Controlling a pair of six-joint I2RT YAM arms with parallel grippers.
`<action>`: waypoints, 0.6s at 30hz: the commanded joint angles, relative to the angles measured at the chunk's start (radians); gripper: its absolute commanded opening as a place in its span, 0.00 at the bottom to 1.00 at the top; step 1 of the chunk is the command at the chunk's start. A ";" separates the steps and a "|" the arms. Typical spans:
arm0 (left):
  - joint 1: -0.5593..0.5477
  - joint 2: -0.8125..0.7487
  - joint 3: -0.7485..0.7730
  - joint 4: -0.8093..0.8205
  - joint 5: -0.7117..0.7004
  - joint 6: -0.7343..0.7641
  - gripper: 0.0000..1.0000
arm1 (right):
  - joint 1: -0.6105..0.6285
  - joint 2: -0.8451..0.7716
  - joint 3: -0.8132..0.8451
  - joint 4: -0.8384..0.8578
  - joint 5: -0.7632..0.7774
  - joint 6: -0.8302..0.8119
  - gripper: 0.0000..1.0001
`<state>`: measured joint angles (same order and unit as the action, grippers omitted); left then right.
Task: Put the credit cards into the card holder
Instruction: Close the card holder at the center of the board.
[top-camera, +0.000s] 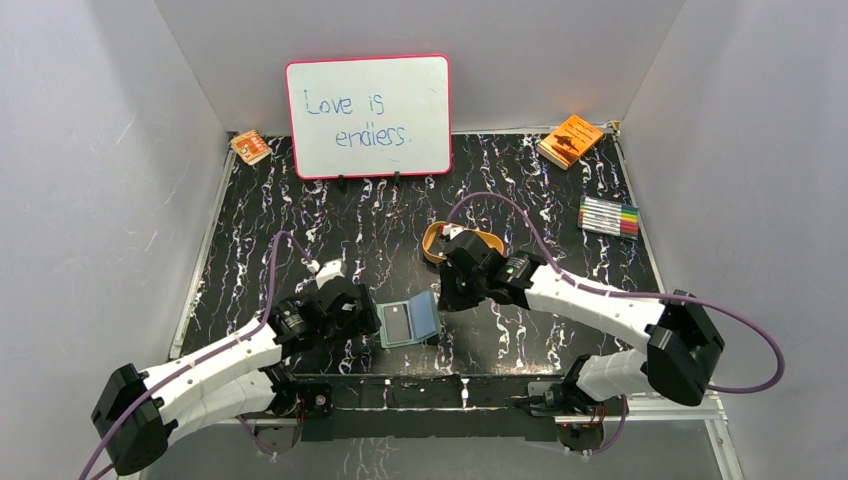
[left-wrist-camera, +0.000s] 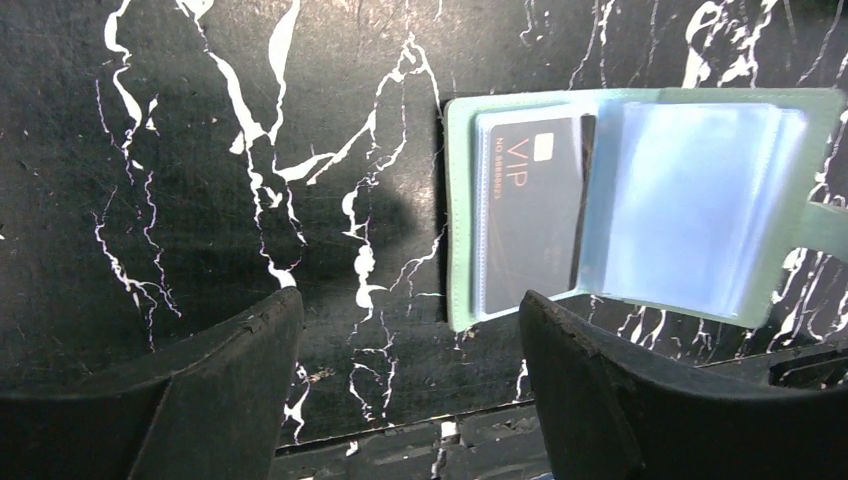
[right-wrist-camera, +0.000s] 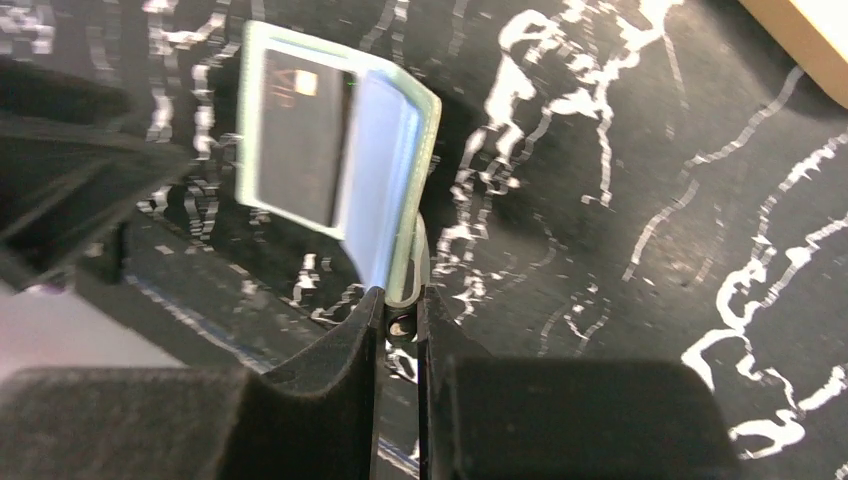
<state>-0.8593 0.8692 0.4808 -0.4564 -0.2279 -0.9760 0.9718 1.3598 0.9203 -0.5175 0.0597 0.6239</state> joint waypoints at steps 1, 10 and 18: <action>0.000 0.018 -0.021 -0.005 0.005 -0.011 0.73 | 0.007 -0.059 0.007 0.157 -0.126 -0.007 0.00; 0.000 0.082 -0.061 0.036 0.027 -0.019 0.32 | 0.008 -0.014 -0.017 0.377 -0.261 0.049 0.00; 0.000 0.109 -0.092 0.080 0.047 -0.018 0.09 | 0.020 0.085 -0.018 0.446 -0.344 0.065 0.00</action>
<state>-0.8593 0.9722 0.4107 -0.3958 -0.1967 -0.9951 0.9771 1.4120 0.8989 -0.1585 -0.2176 0.6750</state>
